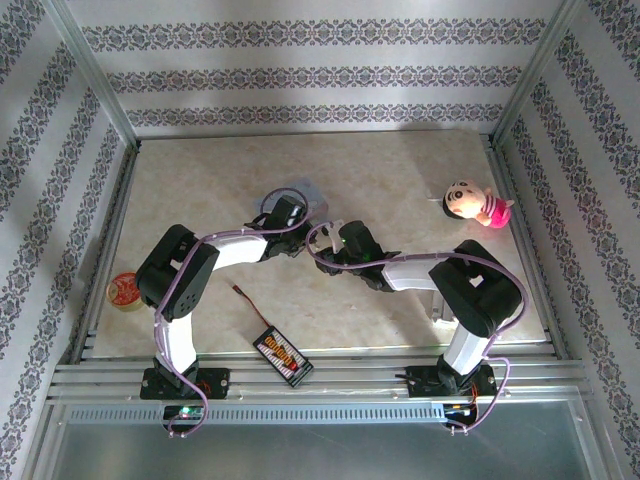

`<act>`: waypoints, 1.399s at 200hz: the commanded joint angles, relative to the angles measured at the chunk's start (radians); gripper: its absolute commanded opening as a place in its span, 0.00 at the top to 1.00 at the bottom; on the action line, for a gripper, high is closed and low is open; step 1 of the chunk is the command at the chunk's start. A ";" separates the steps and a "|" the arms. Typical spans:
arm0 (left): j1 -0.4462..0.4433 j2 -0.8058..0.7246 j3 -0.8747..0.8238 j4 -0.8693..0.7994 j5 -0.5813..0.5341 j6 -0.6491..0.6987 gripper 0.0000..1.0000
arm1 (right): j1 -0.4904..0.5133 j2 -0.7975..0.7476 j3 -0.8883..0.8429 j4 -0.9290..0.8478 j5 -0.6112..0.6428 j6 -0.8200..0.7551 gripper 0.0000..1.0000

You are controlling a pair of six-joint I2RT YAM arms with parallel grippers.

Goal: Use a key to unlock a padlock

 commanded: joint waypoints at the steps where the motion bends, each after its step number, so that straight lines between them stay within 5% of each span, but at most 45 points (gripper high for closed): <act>1: 0.015 -0.028 0.017 -0.063 0.043 -0.020 1.00 | 0.011 0.014 0.035 -0.005 -0.016 -0.038 0.65; 109: 0.020 -0.013 0.027 -0.071 0.080 -0.024 1.00 | 0.020 0.067 0.109 -0.072 0.002 -0.081 0.61; 199: 0.020 -0.009 0.014 -0.068 0.115 -0.033 1.00 | 0.020 0.071 0.128 -0.034 0.014 -0.064 0.87; 229: 0.020 -0.010 0.000 -0.050 0.123 -0.038 1.00 | -0.015 0.080 0.134 0.007 -0.087 0.057 1.00; 280: 0.020 -0.016 -0.016 -0.032 0.131 -0.032 1.00 | -0.160 0.182 0.062 0.354 -0.434 0.510 1.00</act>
